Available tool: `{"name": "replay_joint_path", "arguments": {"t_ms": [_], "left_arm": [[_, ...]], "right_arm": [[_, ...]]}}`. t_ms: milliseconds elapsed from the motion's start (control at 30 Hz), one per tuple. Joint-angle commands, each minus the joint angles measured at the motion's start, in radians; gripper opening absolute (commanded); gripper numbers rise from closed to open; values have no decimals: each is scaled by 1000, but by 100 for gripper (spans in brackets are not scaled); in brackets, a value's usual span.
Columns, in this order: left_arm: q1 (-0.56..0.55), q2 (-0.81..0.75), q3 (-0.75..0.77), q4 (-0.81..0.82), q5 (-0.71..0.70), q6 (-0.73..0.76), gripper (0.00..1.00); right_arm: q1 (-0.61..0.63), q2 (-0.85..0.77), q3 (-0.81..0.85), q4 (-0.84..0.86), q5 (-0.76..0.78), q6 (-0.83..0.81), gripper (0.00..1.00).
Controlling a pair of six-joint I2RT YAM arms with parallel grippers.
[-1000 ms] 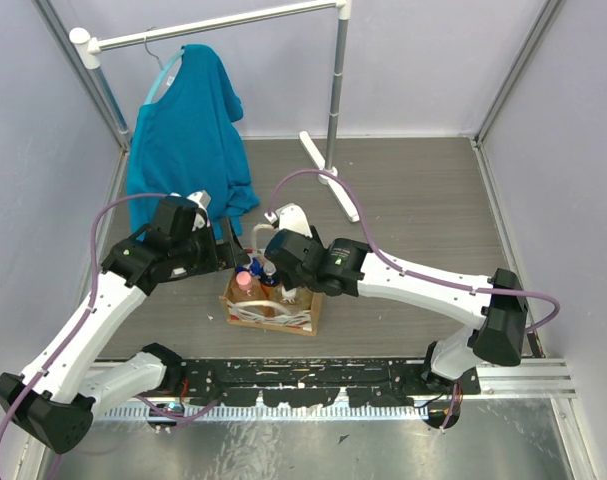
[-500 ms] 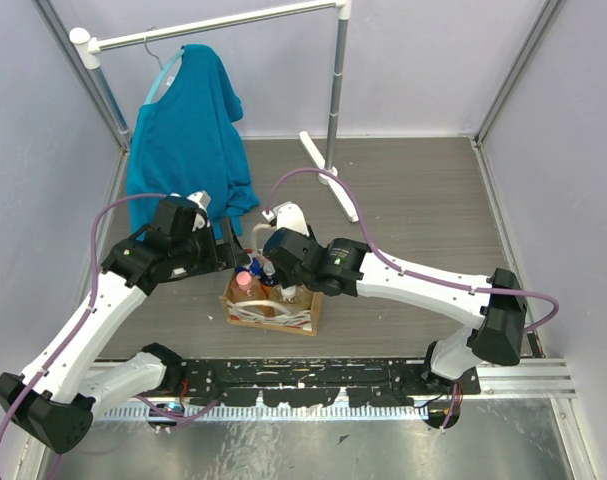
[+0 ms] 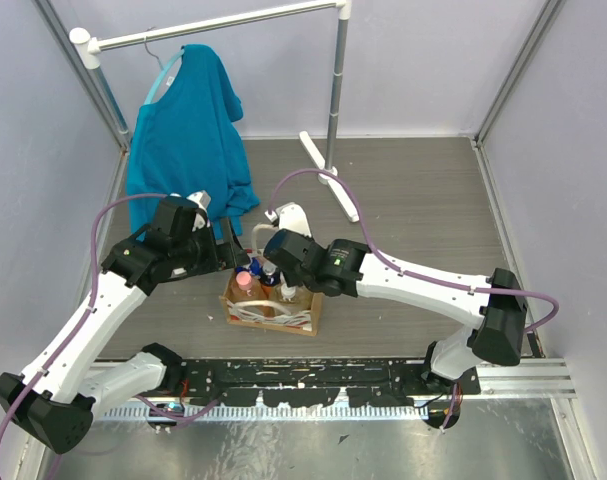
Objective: Take the personal care products out of the canvas bag
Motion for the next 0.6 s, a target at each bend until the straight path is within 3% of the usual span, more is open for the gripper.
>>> {"name": "replay_joint_path", "arguments": {"t_ms": [0, 100, 567], "left_arm": [[-5, 1, -14, 2, -6, 0, 88], [-5, -1, -13, 1, -5, -2, 88], [-14, -14, 42, -51, -43, 11, 84]], "right_arm": [[6, -19, 3, -12, 10, 20, 28], [6, -25, 23, -19, 20, 18, 9], [-22, -25, 450, -211, 198, -101, 11]]}}
